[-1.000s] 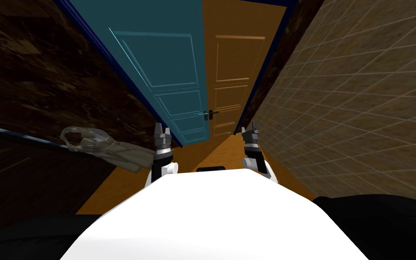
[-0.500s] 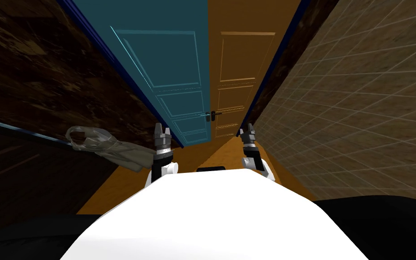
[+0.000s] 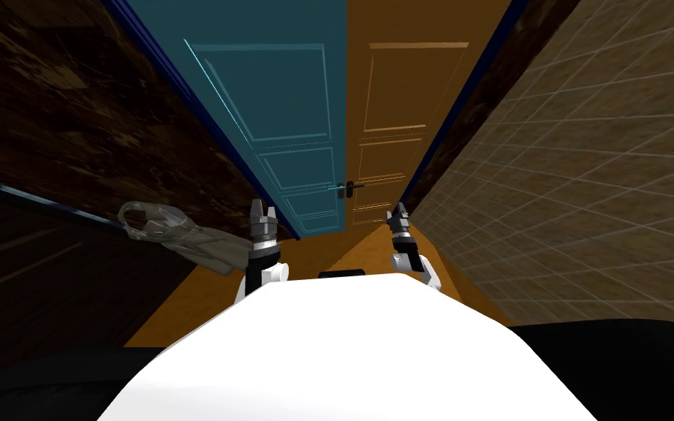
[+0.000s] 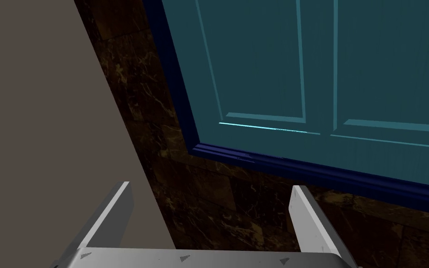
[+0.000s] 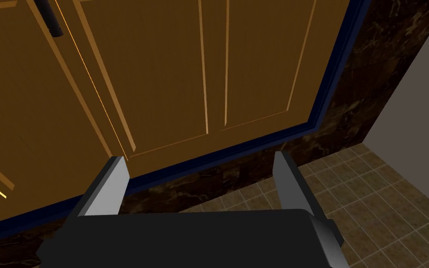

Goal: Pull the door open

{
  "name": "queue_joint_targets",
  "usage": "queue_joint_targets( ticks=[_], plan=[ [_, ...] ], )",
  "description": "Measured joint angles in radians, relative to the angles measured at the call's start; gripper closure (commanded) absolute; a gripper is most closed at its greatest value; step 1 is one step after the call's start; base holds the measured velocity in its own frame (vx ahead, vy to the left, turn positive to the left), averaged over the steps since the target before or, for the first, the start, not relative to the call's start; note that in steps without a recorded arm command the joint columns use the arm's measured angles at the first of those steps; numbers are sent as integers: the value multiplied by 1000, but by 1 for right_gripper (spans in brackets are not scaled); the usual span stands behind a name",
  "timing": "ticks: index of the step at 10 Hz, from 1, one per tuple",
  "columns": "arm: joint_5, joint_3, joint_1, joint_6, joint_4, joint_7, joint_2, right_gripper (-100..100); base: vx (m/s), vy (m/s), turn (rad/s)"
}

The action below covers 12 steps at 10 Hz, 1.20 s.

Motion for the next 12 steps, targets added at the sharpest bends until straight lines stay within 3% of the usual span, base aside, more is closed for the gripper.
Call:
queue_joint_targets(
  ticks=[12],
  plan=[
    [93,-30,-112,35,244,-81,-49,-100,102,-3,88]
  ],
)
